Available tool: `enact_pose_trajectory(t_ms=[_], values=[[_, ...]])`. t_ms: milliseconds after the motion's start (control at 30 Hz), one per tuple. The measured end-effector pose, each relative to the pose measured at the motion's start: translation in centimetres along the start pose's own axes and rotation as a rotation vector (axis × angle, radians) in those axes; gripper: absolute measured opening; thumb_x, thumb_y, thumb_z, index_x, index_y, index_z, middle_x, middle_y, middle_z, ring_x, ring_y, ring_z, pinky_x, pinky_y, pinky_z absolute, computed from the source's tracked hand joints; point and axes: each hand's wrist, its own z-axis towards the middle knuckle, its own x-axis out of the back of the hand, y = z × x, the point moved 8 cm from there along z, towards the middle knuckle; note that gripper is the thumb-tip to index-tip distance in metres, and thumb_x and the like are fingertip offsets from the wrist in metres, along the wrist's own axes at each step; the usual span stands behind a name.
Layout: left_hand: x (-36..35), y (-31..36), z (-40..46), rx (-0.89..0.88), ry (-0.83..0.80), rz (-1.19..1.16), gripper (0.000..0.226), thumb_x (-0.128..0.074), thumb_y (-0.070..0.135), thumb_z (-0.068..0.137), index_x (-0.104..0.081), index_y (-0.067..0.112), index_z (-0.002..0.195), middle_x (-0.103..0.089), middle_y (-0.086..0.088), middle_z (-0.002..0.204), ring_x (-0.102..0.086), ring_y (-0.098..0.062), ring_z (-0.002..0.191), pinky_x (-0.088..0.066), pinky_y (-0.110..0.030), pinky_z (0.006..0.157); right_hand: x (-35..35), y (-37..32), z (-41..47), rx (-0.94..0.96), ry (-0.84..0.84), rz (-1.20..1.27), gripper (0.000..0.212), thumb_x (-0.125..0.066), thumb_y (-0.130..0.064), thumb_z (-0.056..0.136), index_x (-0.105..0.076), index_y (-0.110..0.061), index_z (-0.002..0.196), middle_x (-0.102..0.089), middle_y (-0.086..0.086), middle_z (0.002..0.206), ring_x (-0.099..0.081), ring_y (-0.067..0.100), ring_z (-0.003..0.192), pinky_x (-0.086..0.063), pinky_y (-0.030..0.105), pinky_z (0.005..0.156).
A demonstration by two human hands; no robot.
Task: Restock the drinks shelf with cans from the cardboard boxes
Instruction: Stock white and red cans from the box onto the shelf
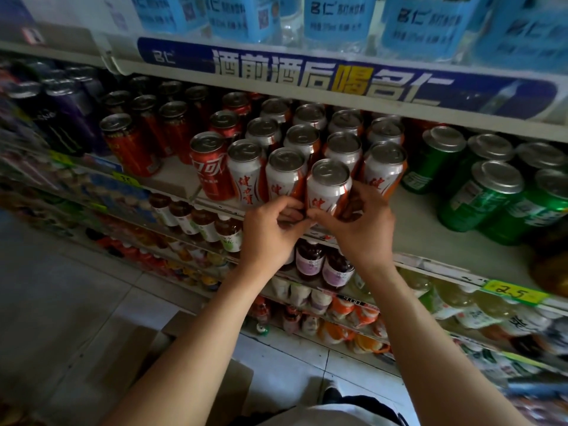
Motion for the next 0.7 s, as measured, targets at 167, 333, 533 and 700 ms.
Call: enact_pose_trajectory(t_ms=[167,333,533,700], values=[[0.3,0.2,-0.3,-0.022,0.012,0.025,0.021,-0.082,0.019,0.077,-0.071,0.009,0.093,-0.071,0.005,0.078,-0.069,-0.004,0.073,-0.059,-0.026,0.066,-0.1,-0.2,-0.4,0.009,-0.034,-0.023,0.057,-0.09,-0.046,0.062,-0.064,-0.017,0.104,-0.069,-0.009,0.088,-0.063,-0.001,0.073,-0.05,0.012,0.063],[1.2,0.7,-0.7,-0.079,0.095,0.125,0.02,-0.083,0.021,0.077,-0.071,0.012,0.091,-0.071,0.009,0.082,-0.067,-0.002,0.077,-0.055,-0.02,0.068,-0.2,-0.5,-0.7,0.019,-0.056,-0.012,0.054,-0.09,-0.041,0.066,-0.063,-0.014,0.105,-0.067,-0.011,0.089,-0.058,-0.014,0.073,-0.044,0.002,0.064],[1.0,0.9,-1.0,-0.074,0.072,0.167,0.022,-0.08,0.024,0.078,-0.07,0.015,0.096,-0.067,0.012,0.082,-0.065,-0.002,0.079,-0.054,-0.02,0.067,-0.7,-0.3,-0.7,0.028,-0.069,-0.058,0.052,-0.088,-0.043,0.068,-0.061,-0.014,0.103,-0.067,-0.008,0.089,-0.061,-0.001,0.072,-0.044,0.003,0.062],[1.0,0.7,-1.2,-0.067,0.056,0.196,0.021,-0.077,0.022,0.082,-0.07,0.015,0.1,-0.069,0.008,0.087,-0.065,-0.003,0.083,-0.054,-0.023,0.07,-1.1,-0.3,-0.9,0.046,-0.082,-0.111,0.06,-0.084,-0.046,0.072,-0.059,-0.01,0.113,-0.07,0.001,0.099,-0.069,0.018,0.083,-0.057,0.03,0.072]])
